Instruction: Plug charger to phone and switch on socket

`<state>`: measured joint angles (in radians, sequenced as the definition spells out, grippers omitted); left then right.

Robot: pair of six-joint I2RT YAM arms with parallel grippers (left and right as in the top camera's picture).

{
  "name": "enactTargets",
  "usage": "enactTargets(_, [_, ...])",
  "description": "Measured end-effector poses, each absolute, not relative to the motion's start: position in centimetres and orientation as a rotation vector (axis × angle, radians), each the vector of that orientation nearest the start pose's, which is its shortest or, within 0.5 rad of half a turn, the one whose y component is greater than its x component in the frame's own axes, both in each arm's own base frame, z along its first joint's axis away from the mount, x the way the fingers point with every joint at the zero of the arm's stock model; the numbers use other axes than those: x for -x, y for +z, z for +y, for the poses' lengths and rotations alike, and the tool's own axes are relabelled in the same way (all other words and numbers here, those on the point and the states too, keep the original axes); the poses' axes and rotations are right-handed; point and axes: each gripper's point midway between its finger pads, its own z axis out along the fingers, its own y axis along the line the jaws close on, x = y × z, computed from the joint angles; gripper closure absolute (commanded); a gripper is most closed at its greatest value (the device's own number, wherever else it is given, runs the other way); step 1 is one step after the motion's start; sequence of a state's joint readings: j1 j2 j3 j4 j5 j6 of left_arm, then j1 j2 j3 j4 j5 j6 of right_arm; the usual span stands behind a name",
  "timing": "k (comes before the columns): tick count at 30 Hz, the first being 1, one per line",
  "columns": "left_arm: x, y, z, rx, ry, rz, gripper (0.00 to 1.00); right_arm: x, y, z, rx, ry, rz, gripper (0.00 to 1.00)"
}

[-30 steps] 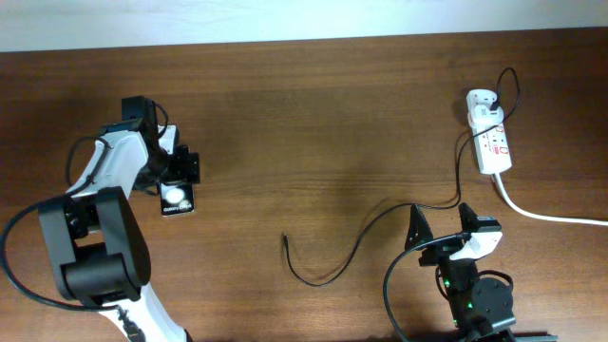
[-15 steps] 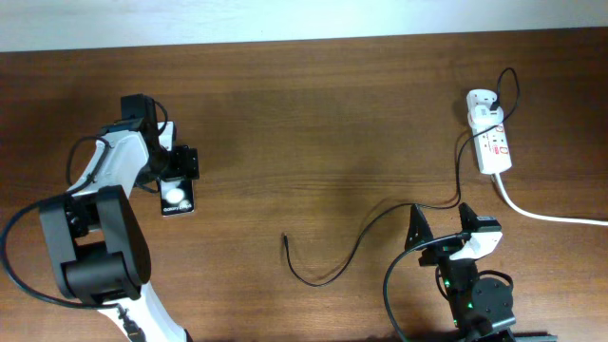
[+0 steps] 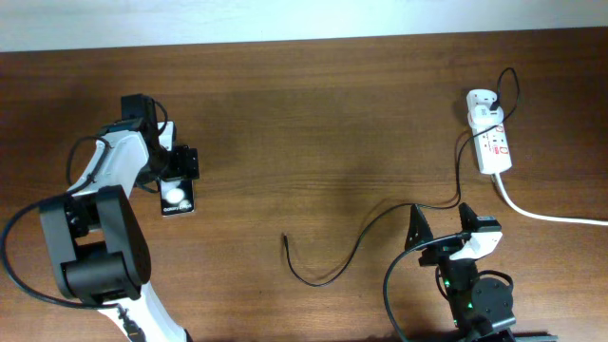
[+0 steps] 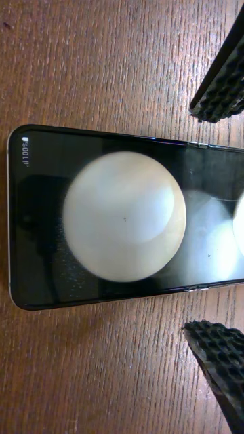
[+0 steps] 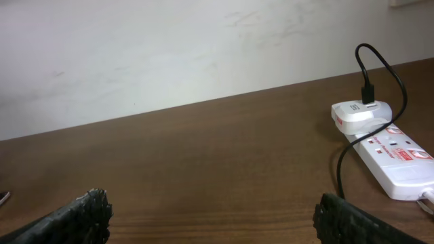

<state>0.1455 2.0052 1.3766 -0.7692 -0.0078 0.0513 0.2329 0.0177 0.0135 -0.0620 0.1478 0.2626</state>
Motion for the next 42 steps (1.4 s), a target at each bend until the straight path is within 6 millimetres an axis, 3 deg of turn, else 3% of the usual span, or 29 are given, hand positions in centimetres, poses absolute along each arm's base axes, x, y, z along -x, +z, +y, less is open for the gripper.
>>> enactTargets(29, [-40.2,0.9,6.0,0.141,0.036,2.977,0.01,-24.4,16.1,3.2,-0.138,0.259,1.636,0.01])
enactTargets(42, [-41.5,1.1,6.2,0.139,0.042,2.926,0.01,-24.4,16.1,3.2,-0.137,0.258,1.637,0.01])
